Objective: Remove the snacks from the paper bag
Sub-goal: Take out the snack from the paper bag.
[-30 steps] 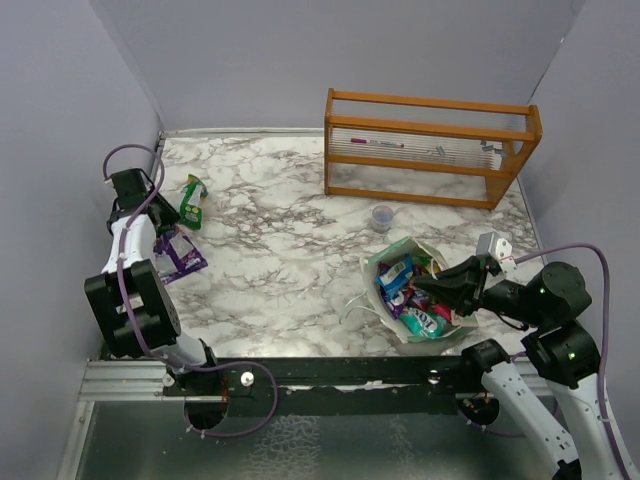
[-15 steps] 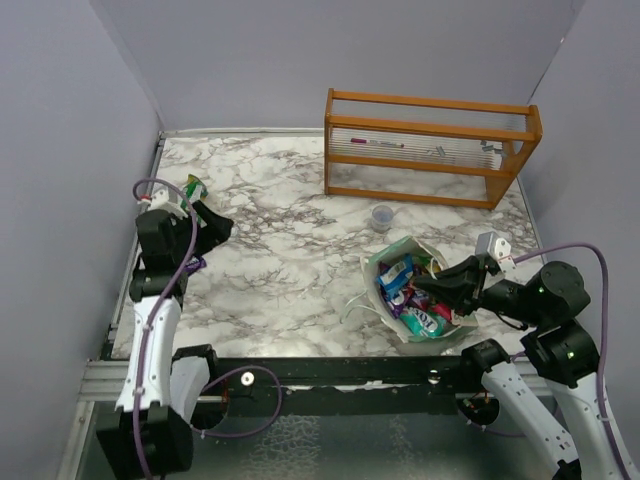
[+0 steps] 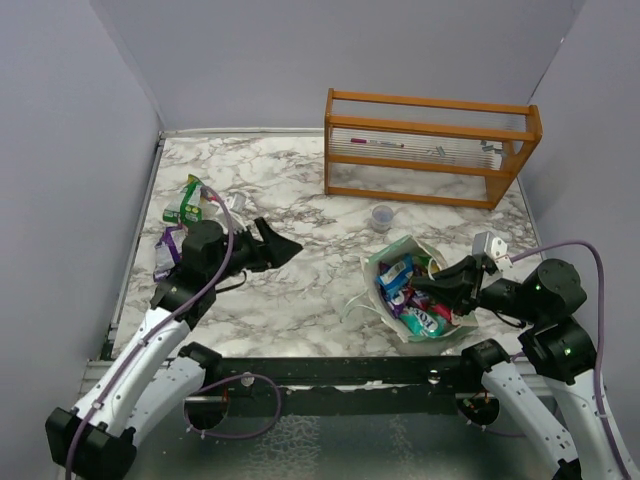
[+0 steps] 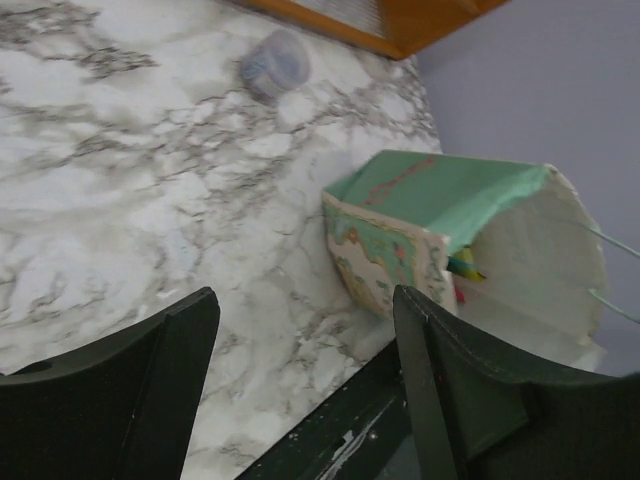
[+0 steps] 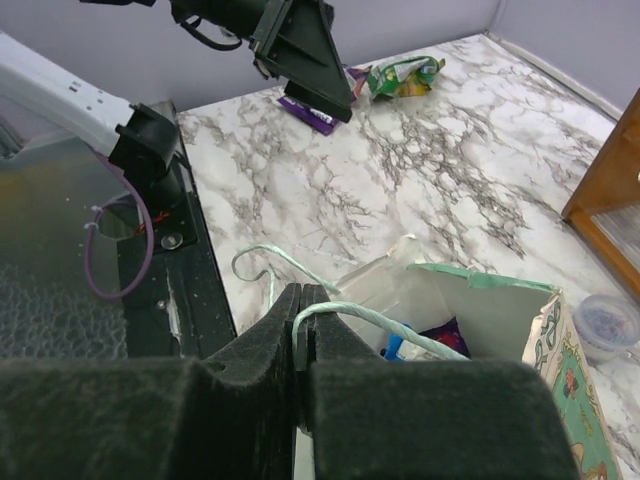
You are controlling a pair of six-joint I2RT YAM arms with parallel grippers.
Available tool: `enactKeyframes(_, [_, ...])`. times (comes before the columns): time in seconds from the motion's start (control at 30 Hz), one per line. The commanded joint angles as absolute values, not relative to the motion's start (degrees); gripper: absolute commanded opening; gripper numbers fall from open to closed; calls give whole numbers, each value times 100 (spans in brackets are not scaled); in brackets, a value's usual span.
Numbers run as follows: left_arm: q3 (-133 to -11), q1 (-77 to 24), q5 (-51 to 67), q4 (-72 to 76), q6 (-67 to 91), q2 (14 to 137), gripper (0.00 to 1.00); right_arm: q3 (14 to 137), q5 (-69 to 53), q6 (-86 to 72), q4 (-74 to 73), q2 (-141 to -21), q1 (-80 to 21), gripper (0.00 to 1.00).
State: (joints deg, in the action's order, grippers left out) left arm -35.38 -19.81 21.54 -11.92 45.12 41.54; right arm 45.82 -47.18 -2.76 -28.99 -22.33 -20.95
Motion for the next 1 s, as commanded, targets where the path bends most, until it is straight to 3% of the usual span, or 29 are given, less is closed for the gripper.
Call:
enactKeyframes(0.0, [-4315,-3160,1510,-715,4552,4428,72,4535,-5231,-330,-2572,-2197,-2126,2])
enactKeyframes(0.2, [-4565,-4779,1099,-11,4576,5320,71,4606,-5502,-336,-2559,-2211,-2127,2])
enactKeyframes(0.37, [-5098,-6242,-84,-62,4123,5828,70,4555,-5557,-348,-2521,-2173,-2124,2])
enactKeyframes(0.47, [-5472,-6721,-605,-322,3915,6312,62,4562,-5476,-367,-2518,-2131,-2127,2])
enactKeyframes(0.77, [-6775,-7567,-2170,-1682,3578,7881,27,4564,-5379,-369,-2540,-2035,-2152,2])
enactKeyframes(0.97, [-6313,-7573,-2361,-1321,3875,7759,24,4567,-5275,-343,-2568,-1999,-2153,2])
